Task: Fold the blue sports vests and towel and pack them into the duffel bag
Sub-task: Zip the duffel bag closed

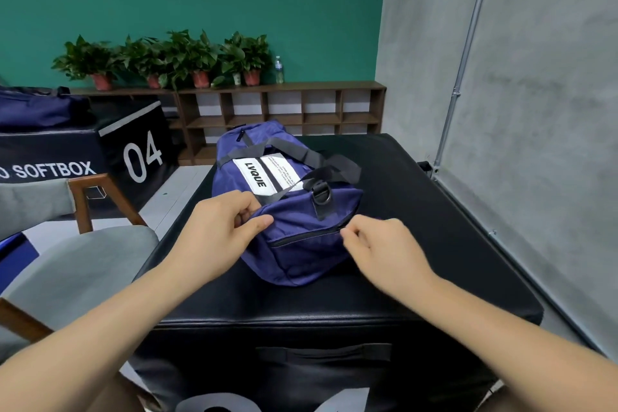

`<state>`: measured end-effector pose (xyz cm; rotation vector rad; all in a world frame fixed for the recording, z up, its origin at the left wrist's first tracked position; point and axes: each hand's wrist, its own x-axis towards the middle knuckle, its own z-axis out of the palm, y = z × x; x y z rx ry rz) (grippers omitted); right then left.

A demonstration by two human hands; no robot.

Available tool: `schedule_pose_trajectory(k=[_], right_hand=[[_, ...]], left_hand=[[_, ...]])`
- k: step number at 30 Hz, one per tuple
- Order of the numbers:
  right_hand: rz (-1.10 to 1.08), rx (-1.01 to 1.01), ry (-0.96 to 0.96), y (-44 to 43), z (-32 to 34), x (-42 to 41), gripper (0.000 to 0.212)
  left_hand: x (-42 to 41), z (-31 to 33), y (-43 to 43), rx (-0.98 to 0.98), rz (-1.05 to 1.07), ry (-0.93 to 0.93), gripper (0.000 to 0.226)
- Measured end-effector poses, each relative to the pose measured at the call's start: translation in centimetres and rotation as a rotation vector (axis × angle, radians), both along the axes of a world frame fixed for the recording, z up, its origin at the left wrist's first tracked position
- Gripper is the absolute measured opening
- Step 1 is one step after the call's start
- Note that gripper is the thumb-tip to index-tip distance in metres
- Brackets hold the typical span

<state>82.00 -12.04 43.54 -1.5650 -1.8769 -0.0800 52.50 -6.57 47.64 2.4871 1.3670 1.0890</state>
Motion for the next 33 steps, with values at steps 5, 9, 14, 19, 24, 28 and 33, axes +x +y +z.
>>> schedule_pose_trajectory(k=[5, 9, 14, 19, 24, 28, 33], right_hand=[[-0.153, -0.092, -0.069, 1.8, 0.9, 7.1, 0.036], [-0.225, -0.129, -0.068, 3.7, 1.0, 7.4, 0.037], [-0.192, -0.073, 0.184, 2.2, 0.6, 4.6, 0.01], [-0.015, 0.152, 0.117, -2.0, 1.0, -2.0, 0.037], [0.037, 0.351, -0.074, -1.9, 1.1, -7.6, 0.054], [0.003, 0.362, -0.153, -0.6, 0.7, -10.3, 0.059], [-0.069, 0.308, -0.163, 0.9, -0.8, -12.1, 0.058]], left_hand=[[-0.7, 0.0, -0.3, -0.007, 0.003, -0.02, 0.03], [0.6, 0.1, -0.5, 0.006, 0.012, -0.027, 0.032], [0.3, 0.8, -0.5, -0.043, 0.031, -0.062, 0.032], [-0.1, 1.3, -0.8, -0.151, 0.004, -0.142, 0.034], [-0.5, 2.9, 3.0, -0.239, 0.125, -0.26, 0.036], [-1.9, 4.0, 8.5, -0.268, 0.233, -0.352, 0.035], [-2.0, 5.3, 13.7, -0.286, 0.36, -0.339, 0.041]])
